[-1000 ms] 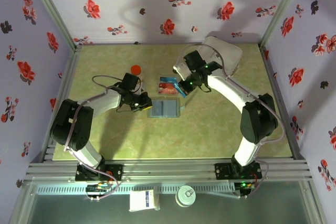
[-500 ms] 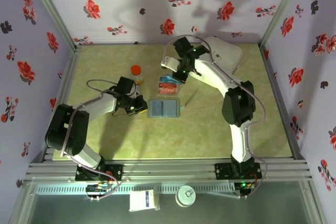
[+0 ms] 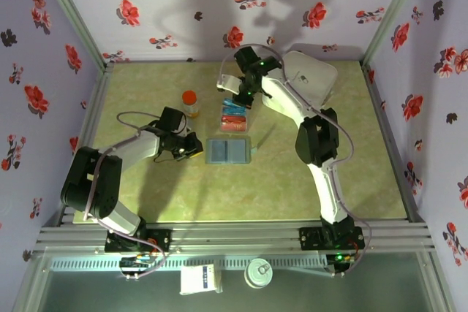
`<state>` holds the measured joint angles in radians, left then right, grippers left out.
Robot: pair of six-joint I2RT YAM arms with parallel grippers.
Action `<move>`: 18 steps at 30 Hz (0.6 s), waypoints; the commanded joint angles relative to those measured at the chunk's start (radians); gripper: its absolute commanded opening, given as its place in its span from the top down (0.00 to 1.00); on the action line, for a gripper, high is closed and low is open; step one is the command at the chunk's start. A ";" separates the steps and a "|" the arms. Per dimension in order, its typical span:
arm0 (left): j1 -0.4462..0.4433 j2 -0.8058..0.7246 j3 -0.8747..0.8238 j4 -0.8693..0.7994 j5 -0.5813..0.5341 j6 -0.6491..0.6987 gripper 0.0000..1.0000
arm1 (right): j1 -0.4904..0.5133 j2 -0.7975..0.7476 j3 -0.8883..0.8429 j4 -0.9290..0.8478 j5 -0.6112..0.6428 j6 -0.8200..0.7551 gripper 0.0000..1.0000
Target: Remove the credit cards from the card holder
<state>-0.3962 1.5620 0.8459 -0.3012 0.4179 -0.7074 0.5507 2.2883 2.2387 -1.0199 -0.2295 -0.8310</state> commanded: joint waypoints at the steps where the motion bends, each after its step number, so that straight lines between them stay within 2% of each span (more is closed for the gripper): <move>1: 0.011 -0.018 -0.014 -0.021 -0.013 0.003 0.90 | 0.000 0.039 0.042 -0.023 -0.003 -0.033 1.00; 7: 0.017 -0.006 -0.011 -0.021 -0.010 0.005 0.90 | 0.000 0.066 0.041 -0.019 0.011 -0.032 0.99; 11: 0.018 0.000 -0.005 -0.023 -0.009 0.007 0.90 | 0.000 0.066 0.042 -0.011 0.029 -0.022 0.86; 18: 0.018 0.006 0.005 -0.021 -0.003 0.011 0.92 | 0.000 0.008 0.021 0.011 0.061 0.018 0.83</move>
<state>-0.3859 1.5620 0.8440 -0.3042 0.4183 -0.7071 0.5507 2.3470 2.2509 -1.0191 -0.1974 -0.8341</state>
